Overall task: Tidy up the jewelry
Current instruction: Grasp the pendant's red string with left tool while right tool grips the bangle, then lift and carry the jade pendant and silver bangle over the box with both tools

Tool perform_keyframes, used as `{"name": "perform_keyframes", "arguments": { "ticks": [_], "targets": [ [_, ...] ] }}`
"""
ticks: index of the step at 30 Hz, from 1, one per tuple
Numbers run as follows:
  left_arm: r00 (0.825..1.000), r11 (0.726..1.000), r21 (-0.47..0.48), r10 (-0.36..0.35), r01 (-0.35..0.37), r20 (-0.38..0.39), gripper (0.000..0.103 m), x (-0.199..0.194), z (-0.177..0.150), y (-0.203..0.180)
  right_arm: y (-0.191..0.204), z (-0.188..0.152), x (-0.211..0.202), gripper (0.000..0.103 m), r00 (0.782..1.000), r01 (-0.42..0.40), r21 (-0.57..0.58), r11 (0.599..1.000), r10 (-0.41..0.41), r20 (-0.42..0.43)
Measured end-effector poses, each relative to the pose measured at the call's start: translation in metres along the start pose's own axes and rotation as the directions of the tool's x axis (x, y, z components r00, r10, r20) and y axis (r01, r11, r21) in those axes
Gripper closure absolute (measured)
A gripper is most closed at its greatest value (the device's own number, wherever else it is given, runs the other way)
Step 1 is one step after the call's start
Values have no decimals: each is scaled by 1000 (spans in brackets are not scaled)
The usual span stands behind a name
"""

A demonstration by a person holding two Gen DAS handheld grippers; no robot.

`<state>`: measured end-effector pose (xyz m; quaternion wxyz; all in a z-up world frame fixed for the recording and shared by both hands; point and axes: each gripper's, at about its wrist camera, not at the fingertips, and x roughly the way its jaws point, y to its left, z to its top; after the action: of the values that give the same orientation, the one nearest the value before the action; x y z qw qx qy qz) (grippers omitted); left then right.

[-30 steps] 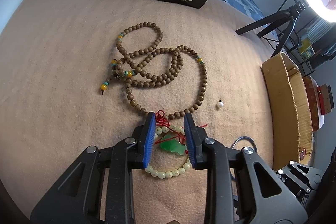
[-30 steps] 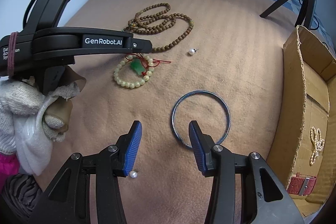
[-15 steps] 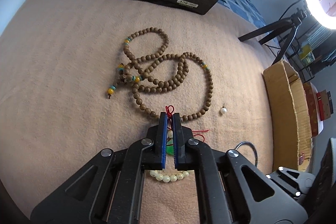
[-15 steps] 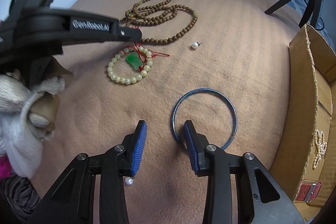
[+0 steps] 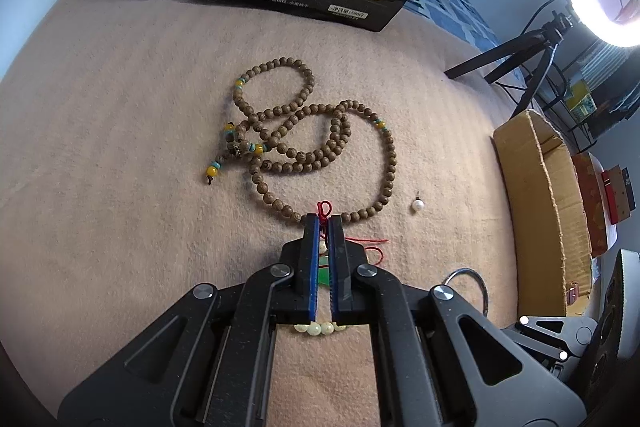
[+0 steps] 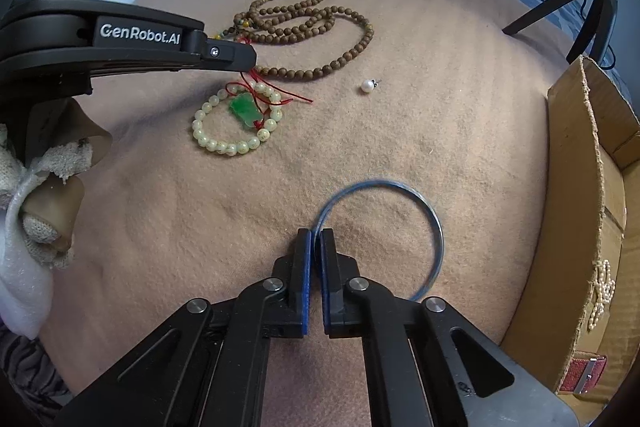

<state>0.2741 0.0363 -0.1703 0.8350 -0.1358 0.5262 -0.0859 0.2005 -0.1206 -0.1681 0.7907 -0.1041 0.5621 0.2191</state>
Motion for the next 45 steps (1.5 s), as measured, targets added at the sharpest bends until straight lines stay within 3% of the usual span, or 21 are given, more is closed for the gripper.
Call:
{"name": "perform_keyframes", "arguments": {
  "ticks": [10, 29, 45],
  "targets": [
    [997, 999, 11, -39, 39, 62, 102, -33, 1, -7, -2, 2, -31, 101, 996, 16, 15, 1000, -17, 83],
    [977, 996, 4, -90, 91, 196, 102, -100, 4, -15, -11, 3, -83, 101, 978, 3, 50, 999, -13, 210],
    [943, 984, 60, -176, 166, 283, 102, -149, 7, -43, -20, 3, -116, 101, 957, -5, 68, 998, -15, 291]
  ]
}}
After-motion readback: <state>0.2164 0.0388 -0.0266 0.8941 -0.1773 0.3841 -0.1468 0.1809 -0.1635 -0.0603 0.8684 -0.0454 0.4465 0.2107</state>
